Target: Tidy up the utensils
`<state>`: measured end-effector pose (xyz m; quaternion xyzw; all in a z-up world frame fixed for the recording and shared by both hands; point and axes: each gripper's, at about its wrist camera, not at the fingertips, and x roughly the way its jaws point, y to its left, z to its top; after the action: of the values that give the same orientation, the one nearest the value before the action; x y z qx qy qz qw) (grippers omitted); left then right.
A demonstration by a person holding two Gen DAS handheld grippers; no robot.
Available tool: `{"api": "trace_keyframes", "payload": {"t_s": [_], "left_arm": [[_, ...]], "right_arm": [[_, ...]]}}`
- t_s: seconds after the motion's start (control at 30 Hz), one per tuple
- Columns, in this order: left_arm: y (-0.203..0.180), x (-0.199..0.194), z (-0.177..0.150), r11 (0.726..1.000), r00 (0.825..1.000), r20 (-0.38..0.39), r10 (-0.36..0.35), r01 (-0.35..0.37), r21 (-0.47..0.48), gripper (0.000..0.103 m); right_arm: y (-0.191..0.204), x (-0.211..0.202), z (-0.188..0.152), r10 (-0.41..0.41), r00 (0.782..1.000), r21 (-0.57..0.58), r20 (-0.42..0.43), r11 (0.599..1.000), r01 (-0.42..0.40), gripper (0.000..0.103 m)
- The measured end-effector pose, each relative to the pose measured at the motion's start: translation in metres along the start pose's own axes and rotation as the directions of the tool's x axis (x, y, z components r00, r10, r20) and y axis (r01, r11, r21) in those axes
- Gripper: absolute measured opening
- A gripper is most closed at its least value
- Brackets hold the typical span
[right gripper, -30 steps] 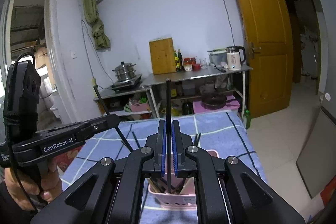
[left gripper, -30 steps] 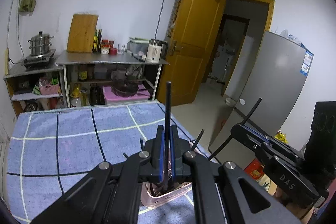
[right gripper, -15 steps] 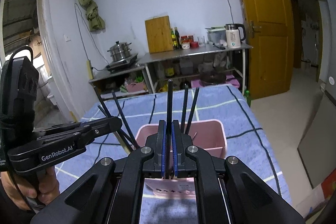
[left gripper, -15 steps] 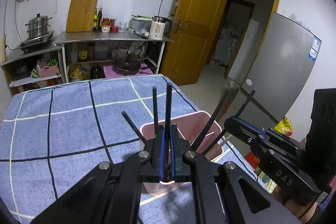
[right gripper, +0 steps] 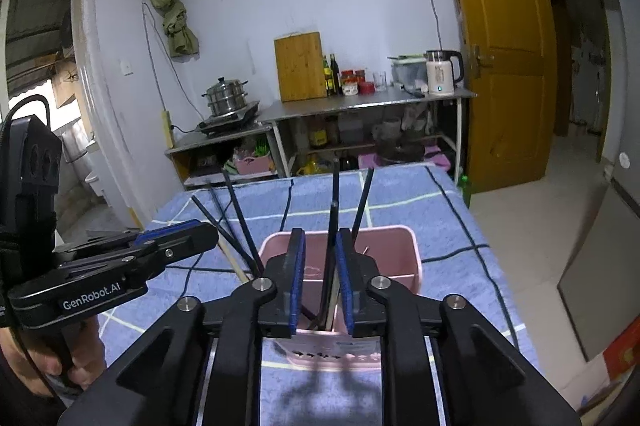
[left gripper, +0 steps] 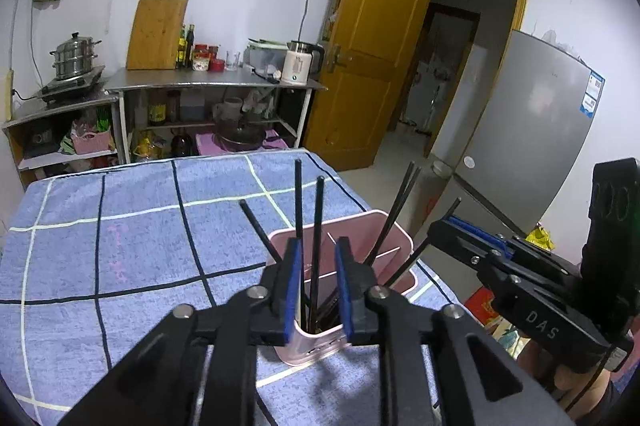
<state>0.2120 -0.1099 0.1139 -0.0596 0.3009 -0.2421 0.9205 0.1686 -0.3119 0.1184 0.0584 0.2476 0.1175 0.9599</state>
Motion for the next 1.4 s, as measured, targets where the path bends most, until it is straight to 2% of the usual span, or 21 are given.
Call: {"api": "trace_keyframes", "payload": {"t_s": [0.13,0.27,0.43,0.67,1.2,1.4], "left_arm": [[0.002,-0.014,-0.001,1.0,1.0,0.024,0.002,-0.002,-0.007,0.025],[0.0,-0.028,-0.008,1.0,0.999,0.046,0.012,-0.012,-0.002,0.035],[-0.004,-0.045,-0.023,0.999,0.996,0.077,0.035,-0.036,0.013,0.04],[-0.011,-0.066,-0.054,0.995,0.99,0.121,0.079,-0.085,0.046,0.052],[-0.01,-0.094,-0.132,0.984,0.971,0.179,0.157,-0.169,0.056,0.054],[-0.01,-0.1,-0.154,0.984,0.971,0.18,0.156,-0.168,0.055,0.054]], "right_arm": [[0.006,-0.016,-0.002,-0.006,1.0,-0.006,0.02,1.0,0.007,0.021],[0.012,-0.03,-0.007,-0.025,0.999,-0.013,0.04,1.0,0.025,0.024],[0.021,-0.05,-0.022,-0.053,0.997,-0.015,0.061,0.998,0.054,0.026],[0.034,-0.065,-0.049,-0.081,0.995,-0.04,0.061,0.996,0.083,0.027],[0.055,-0.085,-0.135,-0.101,0.994,-0.063,0.038,0.993,0.103,0.027],[0.055,-0.093,-0.149,-0.115,0.993,-0.06,0.039,0.991,0.117,0.027]]}}
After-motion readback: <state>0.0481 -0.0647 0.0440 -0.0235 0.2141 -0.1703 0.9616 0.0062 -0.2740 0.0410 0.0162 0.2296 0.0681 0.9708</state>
